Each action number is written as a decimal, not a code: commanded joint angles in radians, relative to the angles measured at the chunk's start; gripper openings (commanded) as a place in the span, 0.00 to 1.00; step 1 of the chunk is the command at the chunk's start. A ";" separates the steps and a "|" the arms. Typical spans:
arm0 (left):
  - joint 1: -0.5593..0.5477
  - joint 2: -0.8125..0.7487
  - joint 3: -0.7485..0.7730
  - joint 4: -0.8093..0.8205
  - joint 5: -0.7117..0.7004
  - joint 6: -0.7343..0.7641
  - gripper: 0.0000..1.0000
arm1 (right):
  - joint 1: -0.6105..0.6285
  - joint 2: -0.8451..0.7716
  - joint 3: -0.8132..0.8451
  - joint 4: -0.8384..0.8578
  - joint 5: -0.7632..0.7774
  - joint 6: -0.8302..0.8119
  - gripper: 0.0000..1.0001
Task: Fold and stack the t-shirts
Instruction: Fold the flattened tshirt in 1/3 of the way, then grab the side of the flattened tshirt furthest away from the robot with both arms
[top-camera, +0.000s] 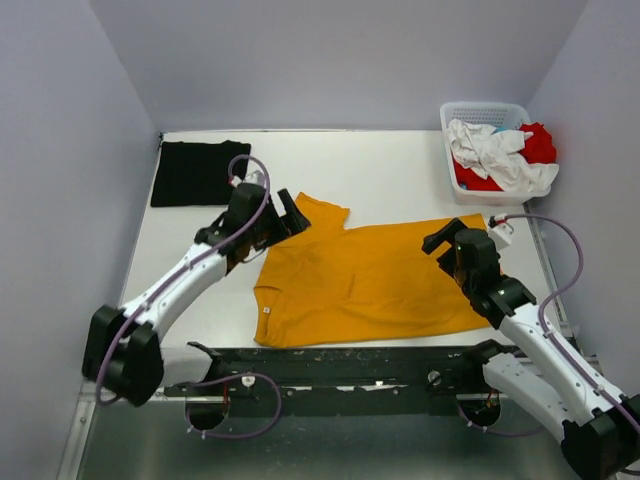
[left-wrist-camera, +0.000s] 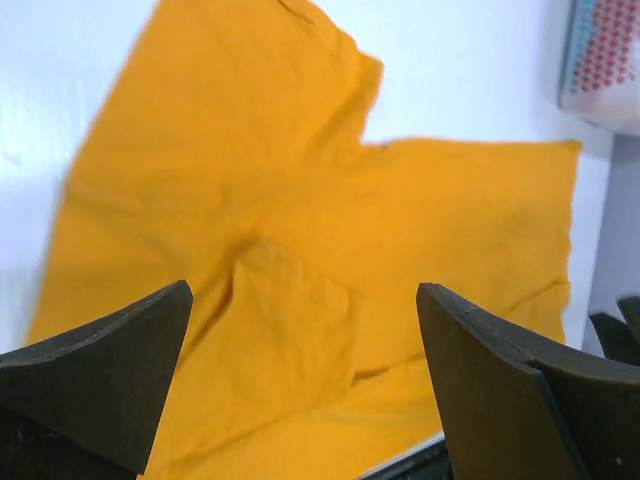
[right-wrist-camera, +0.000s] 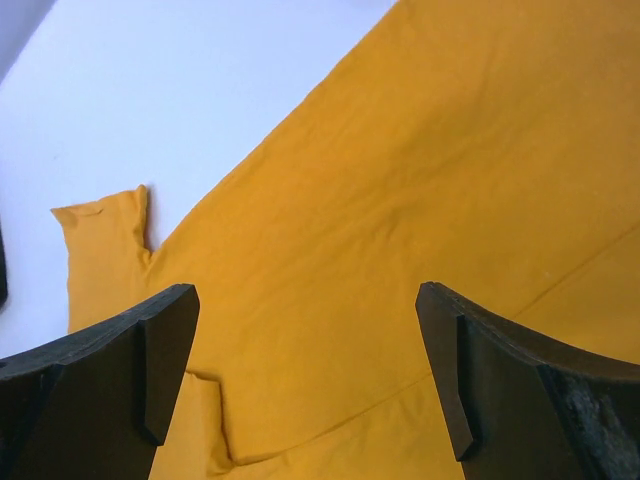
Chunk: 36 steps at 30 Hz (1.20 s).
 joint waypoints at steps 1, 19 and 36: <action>0.144 0.309 0.257 0.087 0.154 0.196 0.99 | -0.005 0.060 0.003 0.153 -0.008 -0.152 1.00; 0.334 1.141 1.054 -0.119 0.508 0.175 0.99 | -0.010 0.116 0.000 0.208 0.019 -0.207 1.00; 0.271 1.160 1.115 -0.413 0.546 0.254 0.99 | -0.009 0.085 0.011 0.161 0.025 -0.218 1.00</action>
